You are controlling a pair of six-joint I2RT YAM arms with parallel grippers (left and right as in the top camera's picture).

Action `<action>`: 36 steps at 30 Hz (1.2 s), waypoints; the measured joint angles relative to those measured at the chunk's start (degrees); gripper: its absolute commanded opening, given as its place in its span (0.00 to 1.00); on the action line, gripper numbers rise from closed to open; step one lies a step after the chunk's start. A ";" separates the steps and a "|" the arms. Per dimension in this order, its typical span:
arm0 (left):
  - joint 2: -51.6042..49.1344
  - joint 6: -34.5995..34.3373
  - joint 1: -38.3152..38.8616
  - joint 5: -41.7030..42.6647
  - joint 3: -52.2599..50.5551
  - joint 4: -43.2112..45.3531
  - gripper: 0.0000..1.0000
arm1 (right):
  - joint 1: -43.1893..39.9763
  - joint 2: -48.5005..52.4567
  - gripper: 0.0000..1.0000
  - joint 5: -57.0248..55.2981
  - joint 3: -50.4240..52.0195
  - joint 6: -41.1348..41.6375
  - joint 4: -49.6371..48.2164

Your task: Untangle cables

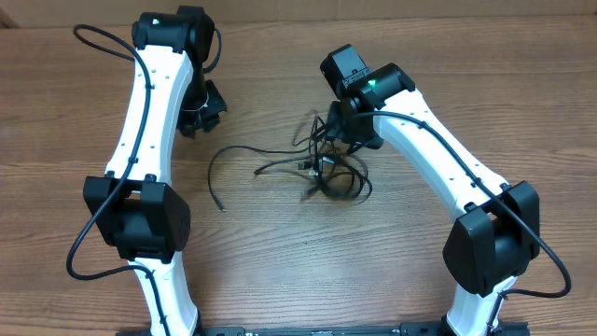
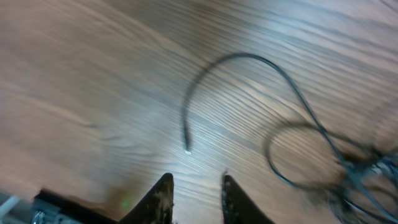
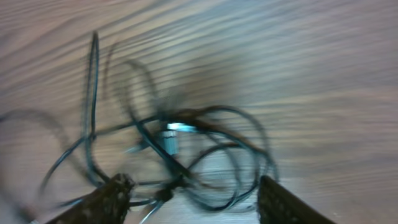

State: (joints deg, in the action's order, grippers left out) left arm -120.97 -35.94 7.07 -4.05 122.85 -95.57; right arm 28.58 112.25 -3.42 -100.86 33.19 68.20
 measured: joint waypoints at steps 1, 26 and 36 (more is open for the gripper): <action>0.00 1.46 0.07 2.12 -0.04 0.35 0.31 | 0.00 0.00 0.79 2.51 0.00 -1.53 -0.74; 0.00 7.87 1.20 12.02 -1.44 2.40 0.54 | 0.07 5.62 0.04 16.13 5.55 -10.73 -3.52; 0.00 12.00 1.20 19.47 -1.44 2.60 0.52 | 1.22 1.70 0.04 24.68 -6.67 -18.21 3.39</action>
State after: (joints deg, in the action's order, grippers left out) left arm -120.97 -23.94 8.27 15.42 121.40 -92.97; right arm 29.80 113.95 21.26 -107.53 14.98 71.59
